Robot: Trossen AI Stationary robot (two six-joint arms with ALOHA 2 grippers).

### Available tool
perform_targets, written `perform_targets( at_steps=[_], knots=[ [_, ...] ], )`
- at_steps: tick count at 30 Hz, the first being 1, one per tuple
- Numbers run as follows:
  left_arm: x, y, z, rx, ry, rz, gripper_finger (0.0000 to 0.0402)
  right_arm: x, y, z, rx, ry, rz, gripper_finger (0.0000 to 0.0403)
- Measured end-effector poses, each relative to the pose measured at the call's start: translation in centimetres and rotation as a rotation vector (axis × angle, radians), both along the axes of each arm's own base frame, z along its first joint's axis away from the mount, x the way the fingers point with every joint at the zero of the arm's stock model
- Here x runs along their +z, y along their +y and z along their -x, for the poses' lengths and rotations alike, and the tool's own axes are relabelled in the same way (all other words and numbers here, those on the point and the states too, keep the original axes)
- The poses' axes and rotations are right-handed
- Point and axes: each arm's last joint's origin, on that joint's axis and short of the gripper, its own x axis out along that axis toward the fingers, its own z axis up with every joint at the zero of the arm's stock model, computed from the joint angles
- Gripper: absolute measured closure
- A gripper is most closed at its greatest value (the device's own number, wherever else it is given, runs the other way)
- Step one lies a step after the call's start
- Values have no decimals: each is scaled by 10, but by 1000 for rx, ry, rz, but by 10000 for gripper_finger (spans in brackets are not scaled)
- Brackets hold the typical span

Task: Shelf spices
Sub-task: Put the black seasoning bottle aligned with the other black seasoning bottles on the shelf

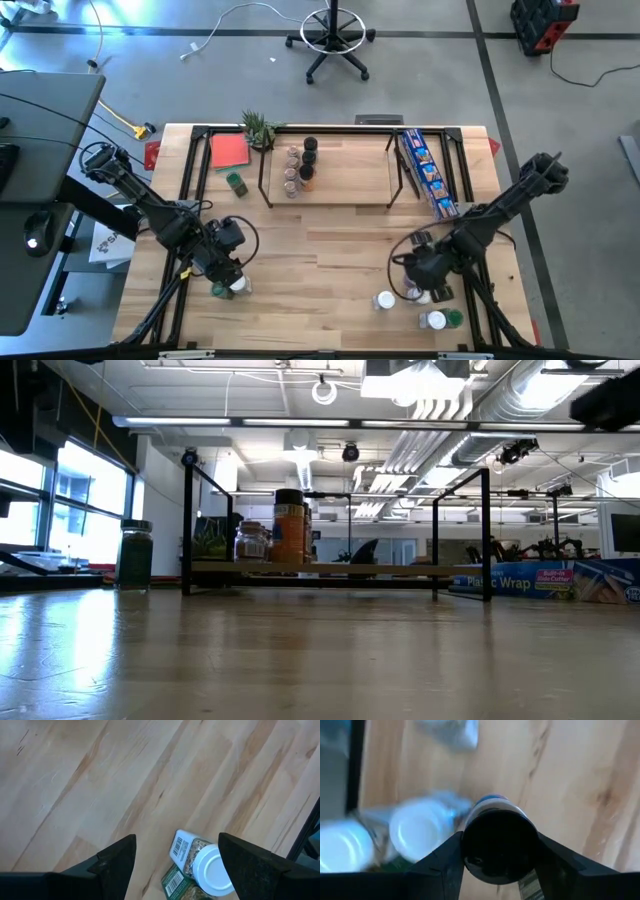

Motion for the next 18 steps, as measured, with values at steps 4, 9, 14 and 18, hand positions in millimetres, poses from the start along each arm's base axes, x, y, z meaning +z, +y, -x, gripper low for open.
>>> perform_targets(
  at_steps=[4, 9, 14, 18],
  knots=[
    [2, 5, -1, 5, -10, -1, 127, 25, -15, -19, -171, -41, -55, 215],
    [9, 18, -4, 50, -64, -31, 127, 66, -48, -47, -418, -144, -144, 215],
    [16, 33, -4, 93, -128, -78, 127, 106, -84, -83, -563, -298, -143, 215],
    [21, 42, -4, 125, -162, -104, 127, 123, -110, -120, -632, -361, -120, 215]
  ],
)
